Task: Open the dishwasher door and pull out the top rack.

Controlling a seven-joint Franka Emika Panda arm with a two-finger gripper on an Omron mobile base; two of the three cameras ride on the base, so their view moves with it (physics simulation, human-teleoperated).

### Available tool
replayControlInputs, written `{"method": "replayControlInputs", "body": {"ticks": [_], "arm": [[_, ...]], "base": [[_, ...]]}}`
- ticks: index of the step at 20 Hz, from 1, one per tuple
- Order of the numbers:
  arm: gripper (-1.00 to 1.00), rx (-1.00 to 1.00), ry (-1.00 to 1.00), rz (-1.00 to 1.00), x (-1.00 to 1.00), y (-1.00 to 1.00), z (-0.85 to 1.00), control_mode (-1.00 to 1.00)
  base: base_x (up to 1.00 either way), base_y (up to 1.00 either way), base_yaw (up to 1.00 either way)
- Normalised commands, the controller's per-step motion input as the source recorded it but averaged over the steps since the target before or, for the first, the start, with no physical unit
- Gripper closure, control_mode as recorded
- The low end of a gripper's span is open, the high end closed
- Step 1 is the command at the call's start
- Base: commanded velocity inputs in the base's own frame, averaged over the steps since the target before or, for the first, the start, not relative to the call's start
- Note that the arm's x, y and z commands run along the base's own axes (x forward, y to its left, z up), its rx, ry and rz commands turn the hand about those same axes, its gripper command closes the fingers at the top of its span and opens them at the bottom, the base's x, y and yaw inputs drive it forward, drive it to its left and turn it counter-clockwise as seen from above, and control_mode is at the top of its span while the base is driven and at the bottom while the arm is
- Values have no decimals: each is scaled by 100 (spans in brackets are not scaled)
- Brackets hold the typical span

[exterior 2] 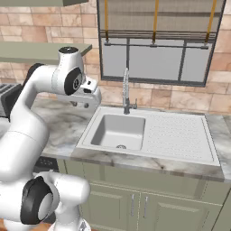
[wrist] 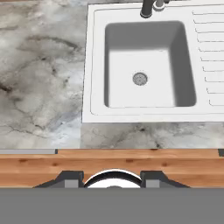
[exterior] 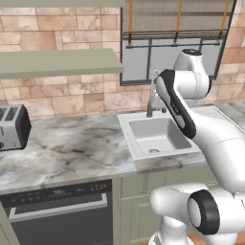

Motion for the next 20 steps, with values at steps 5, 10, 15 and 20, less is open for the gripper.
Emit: {"method": "replayControlInputs", "body": {"ticks": [5,10,15,20], "arm": [[-100,-7,3,0,-15,7,-8,-100],[-100,-23,0,4,-66,44,-40,-100],[-100,-37,0,20,-75,90,-60,-100],[-100,-38,0,36,-74,98,-42,-100]], "base": [[0,0,0],[0,0,0],[0,0,0],[0,0,0]]}}
